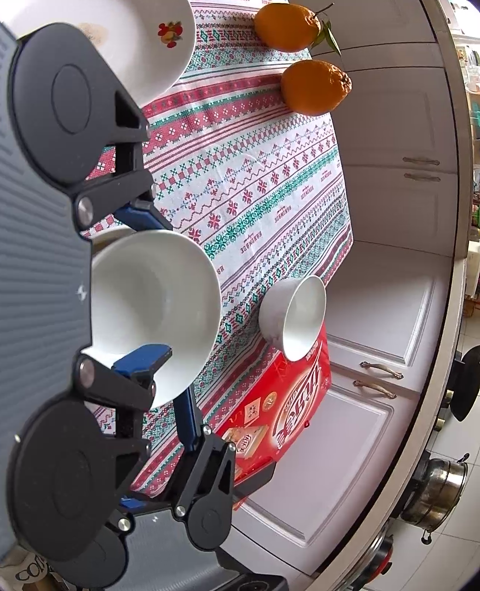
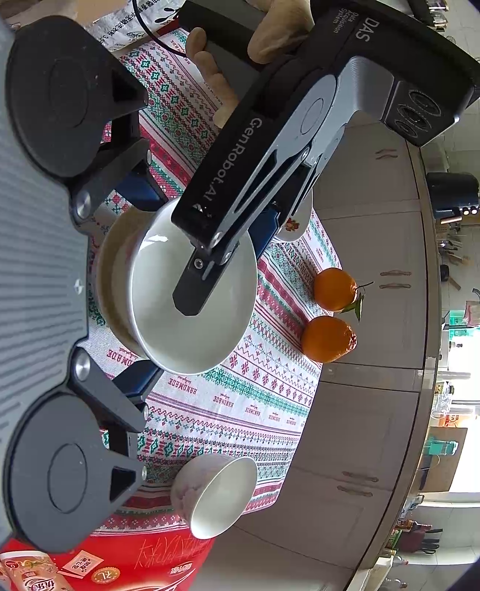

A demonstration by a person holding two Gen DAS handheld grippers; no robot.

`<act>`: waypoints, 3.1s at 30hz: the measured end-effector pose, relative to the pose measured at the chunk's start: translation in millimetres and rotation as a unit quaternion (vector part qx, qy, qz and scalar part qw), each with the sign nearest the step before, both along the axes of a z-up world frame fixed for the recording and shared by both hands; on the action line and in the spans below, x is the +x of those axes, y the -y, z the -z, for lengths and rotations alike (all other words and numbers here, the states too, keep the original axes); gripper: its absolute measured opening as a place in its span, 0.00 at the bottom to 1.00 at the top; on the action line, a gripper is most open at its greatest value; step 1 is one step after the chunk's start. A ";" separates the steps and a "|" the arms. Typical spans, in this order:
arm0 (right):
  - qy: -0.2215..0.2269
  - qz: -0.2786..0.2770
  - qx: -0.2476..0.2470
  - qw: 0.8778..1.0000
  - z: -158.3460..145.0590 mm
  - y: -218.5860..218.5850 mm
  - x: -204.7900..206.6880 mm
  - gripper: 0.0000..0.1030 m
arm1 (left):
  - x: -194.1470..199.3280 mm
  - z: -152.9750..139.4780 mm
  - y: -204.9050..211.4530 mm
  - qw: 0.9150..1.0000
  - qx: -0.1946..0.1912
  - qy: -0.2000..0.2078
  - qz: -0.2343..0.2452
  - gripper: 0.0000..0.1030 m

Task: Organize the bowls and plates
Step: 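Lower the held white bowl onto the tablecloth and open the left tool, then grasp the rim of the white bowl beside the red box with the left tool, then carry the held bowl over the placed white bowl with the left tool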

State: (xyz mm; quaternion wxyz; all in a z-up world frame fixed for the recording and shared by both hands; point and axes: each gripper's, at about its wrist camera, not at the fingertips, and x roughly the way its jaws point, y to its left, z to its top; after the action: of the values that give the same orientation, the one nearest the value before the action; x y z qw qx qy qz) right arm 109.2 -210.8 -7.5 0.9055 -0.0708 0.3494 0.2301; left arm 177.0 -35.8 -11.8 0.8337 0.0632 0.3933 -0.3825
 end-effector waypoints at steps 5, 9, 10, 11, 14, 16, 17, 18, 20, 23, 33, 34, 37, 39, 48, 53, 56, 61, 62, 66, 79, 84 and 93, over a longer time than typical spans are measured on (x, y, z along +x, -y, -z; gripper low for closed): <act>-0.005 0.001 0.004 1.000 3.6 1.1 -0.3 0.88 | 0.7 1.3 -1.6 1.000 -0.008 -0.002 0.002 0.64; -0.005 0.000 0.006 1.000 4.2 1.7 -0.8 0.88 | -1.7 1.2 -0.4 1.000 -0.008 0.003 0.006 0.79; -0.003 -0.001 0.008 1.000 3.7 2.0 -1.6 0.89 | -2.3 0.6 -0.5 1.000 -0.004 0.009 0.004 0.82; 0.001 0.000 0.011 1.000 2.1 2.9 -2.6 0.91 | -2.6 -0.6 -1.1 1.000 -0.004 0.014 0.004 0.85; 0.016 0.003 0.022 1.000 -5.3 7.2 -5.9 0.97 | -1.7 -6.2 -6.3 1.000 -0.015 0.017 0.001 0.87; 0.023 0.010 0.027 0.999 -9.4 9.8 -5.8 0.98 | -1.0 -10.7 -9.7 1.000 -0.016 0.025 -0.006 0.91; 0.027 0.015 0.029 0.999 -11.5 11.0 -5.2 0.98 | -1.3 -13.0 -11.2 0.999 -0.017 0.029 -0.008 0.92; 0.031 0.021 0.031 0.999 -13.1 12.3 -4.8 0.99 | -1.3 -14.9 -12.5 0.999 -0.017 0.032 -0.010 0.92; 0.036 0.034 0.037 0.998 -14.9 15.5 -3.1 1.00 | -1.3 -17.9 -13.9 0.999 -0.017 0.037 -0.012 0.92; 0.029 0.048 0.036 0.998 -10.8 19.1 1.0 1.00 | -1.8 -20.7 -14.0 0.999 -0.011 0.042 -0.010 0.93; 0.019 0.046 0.028 0.998 -0.2 23.1 -3.6 1.00 | 3.2 -28.5 -3.4 0.999 -0.003 0.051 0.000 0.93; 0.024 0.047 0.029 0.998 -2.3 25.0 -4.5 1.00 | 4.3 -30.0 -1.6 0.999 -0.001 0.054 0.002 0.93; 0.041 0.054 0.026 0.997 -9.7 35.5 -5.2 1.00 | 10.0 -35.4 6.7 0.998 0.002 0.060 0.009 0.93; 0.049 0.064 0.021 0.996 -13.1 46.8 -4.0 1.00 | 15.5 -38.9 14.0 0.998 0.002 0.061 0.016 0.93; 0.049 0.118 -0.031 0.991 1.9 110.5 23.7 1.00 | 55.7 -37.2 67.0 0.996 0.023 0.068 0.048 0.93; 0.045 0.127 -0.047 0.990 15.3 129.7 46.5 1.00 | 78.5 -25.8 100.6 0.995 0.030 0.061 0.069 0.93; 0.045 0.121 -0.053 0.990 22.1 134.3 61.1 1.00 | 91.5 -17.1 119.3 0.994 0.038 0.057 0.080 0.93; 0.046 0.112 -0.048 0.992 31.0 140.3 88.2 1.00 | 115.5 -1.5 142.9 0.994 0.054 0.048 0.084 0.93; 0.046 0.111 -0.046 0.992 32.8 141.5 93.1 1.00 | 120.5 1.1 146.2 0.994 0.053 0.044 0.084 0.93; 0.043 0.109 -0.038 0.992 40.2 146.3 110.2 1.00 | 134.1 11.1 157.1 0.994 0.056 0.034 0.085 0.93; 0.057 0.097 -0.028 0.993 46.1 149.7 131.1 0.94 | 159.2 25.3 176.2 0.995 0.052 0.012 0.087 0.90; 0.060 0.090 -0.027 0.994 46.1 149.2 133.3 0.88 | 162.2 28.2 181.2 0.994 0.055 0.004 0.091 0.78; 0.059 0.090 -0.024 0.994 45.2 149.7 133.0 0.87 | 160.4 29.2 187.8 0.993 0.053 -0.002 0.109 0.72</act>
State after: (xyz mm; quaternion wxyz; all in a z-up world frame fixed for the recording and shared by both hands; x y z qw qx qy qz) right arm 242.3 -360.5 -52.7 0.9397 -0.0745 0.3054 0.1349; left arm 337.4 -223.6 -40.9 0.7818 0.1491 0.4058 -0.4494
